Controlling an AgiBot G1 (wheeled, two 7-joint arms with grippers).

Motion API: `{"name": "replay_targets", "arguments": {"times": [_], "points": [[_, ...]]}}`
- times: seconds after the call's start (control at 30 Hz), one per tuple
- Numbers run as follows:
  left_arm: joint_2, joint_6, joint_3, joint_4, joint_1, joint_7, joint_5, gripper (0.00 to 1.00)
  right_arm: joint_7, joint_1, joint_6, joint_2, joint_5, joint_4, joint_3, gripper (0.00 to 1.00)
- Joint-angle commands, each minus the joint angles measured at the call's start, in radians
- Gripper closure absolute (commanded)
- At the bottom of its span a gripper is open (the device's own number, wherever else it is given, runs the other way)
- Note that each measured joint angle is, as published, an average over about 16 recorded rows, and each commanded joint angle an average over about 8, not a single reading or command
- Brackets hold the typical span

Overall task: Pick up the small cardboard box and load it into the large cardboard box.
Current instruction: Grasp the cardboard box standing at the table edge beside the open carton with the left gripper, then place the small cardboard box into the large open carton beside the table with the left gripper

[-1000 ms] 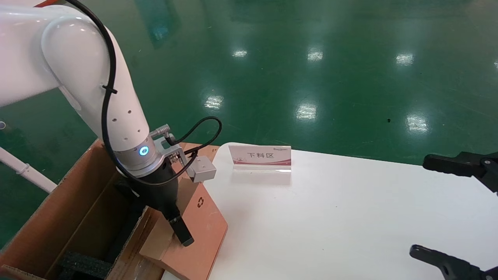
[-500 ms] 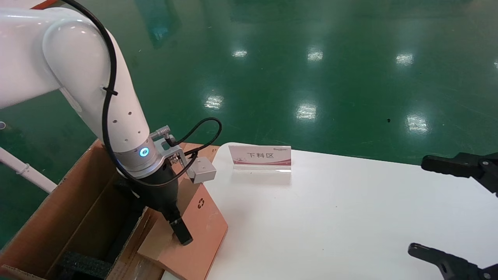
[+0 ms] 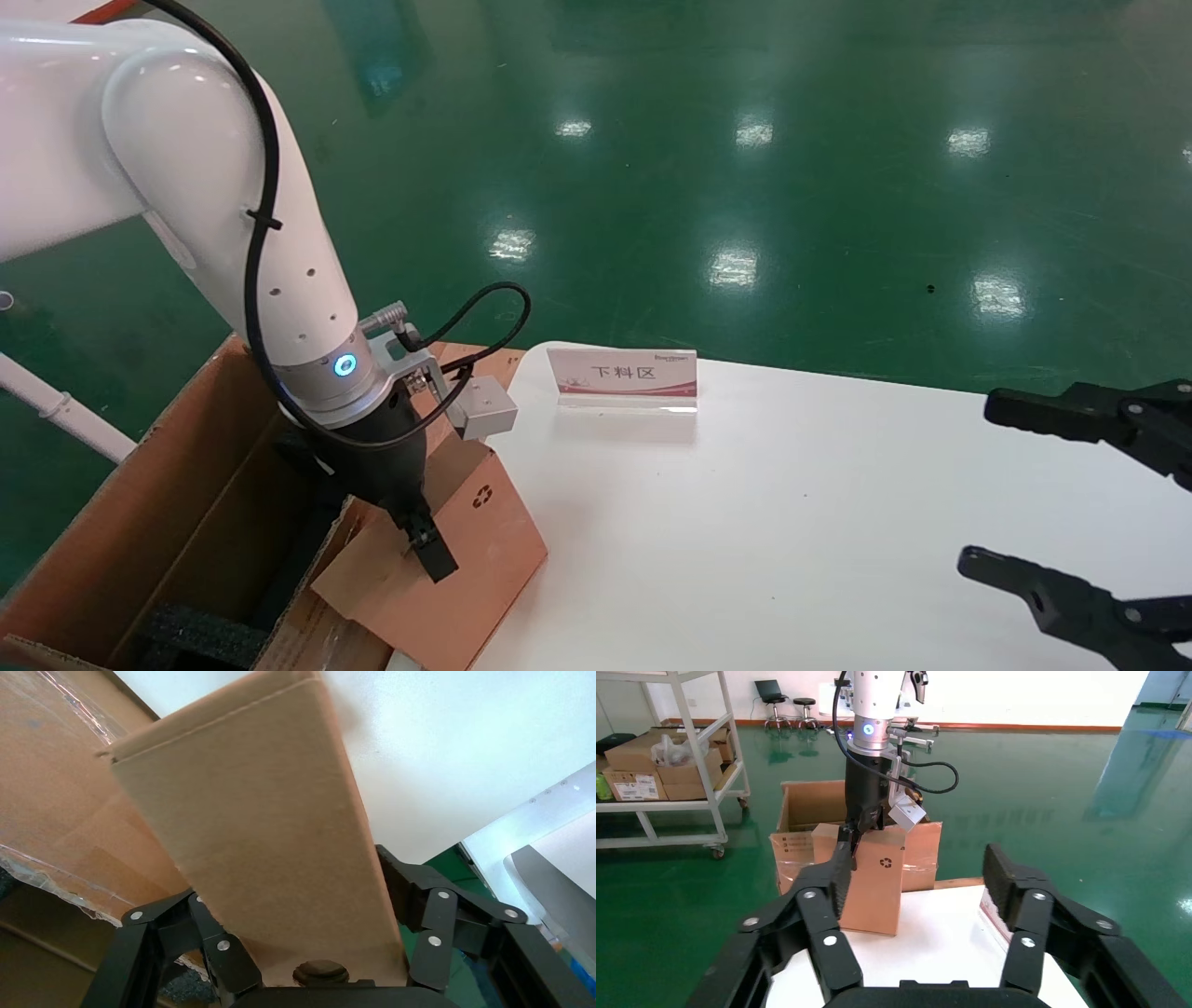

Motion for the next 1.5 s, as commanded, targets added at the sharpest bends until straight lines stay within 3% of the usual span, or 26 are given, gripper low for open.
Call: {"name": "replay_targets", "arguments": {"times": [0.03,0.33,0.8,0.93,1.1,1.13,1.37,1.4,1.5], "points": [[0.0,0.0,0.0,0.001,0.001,0.0,0.001,1.0,0.0,0.0,0.0,0.0,0.0,0.0,0.0,1.0],[-0.012,0.013,-0.015,-0.017,-0.058,-0.012,-0.002,1.0,0.0,0.0,0.0,0.0,0.0,0.0,0.0,1.0],[0.02,0.17,-0.089,-0.025,-0.4,-0.06,0.012,1.0,-0.001,0.001,0.0,0.0,0.001,-0.001,-0.001,1.0],[0.047,0.228,-0.058,0.022,-0.476,-0.058,0.036,1.0,-0.001,0.001,0.0,0.0,0.001,-0.001,-0.001,1.0],[0.059,0.249,0.042,0.055,-0.548,-0.054,0.032,1.0,-0.001,0.001,0.0,0.0,0.001,-0.001,-0.002,1.0],[0.058,0.249,0.068,0.057,-0.559,-0.054,0.024,1.0,-0.001,0.001,0.0,0.0,0.001,-0.001,-0.002,0.94],[0.024,0.242,0.246,0.063,-0.603,-0.055,-0.035,1.0,-0.001,0.001,0.0,0.001,0.001,-0.001,-0.002,0.06],[0.016,0.24,0.268,0.066,-0.605,-0.053,-0.039,1.0,-0.001,0.001,0.0,0.001,0.001,-0.001,-0.002,0.0],[-0.014,0.231,0.322,0.077,-0.603,-0.044,-0.046,1.0,-0.001,0.001,0.001,0.001,0.001,-0.001,-0.002,0.0]]}}
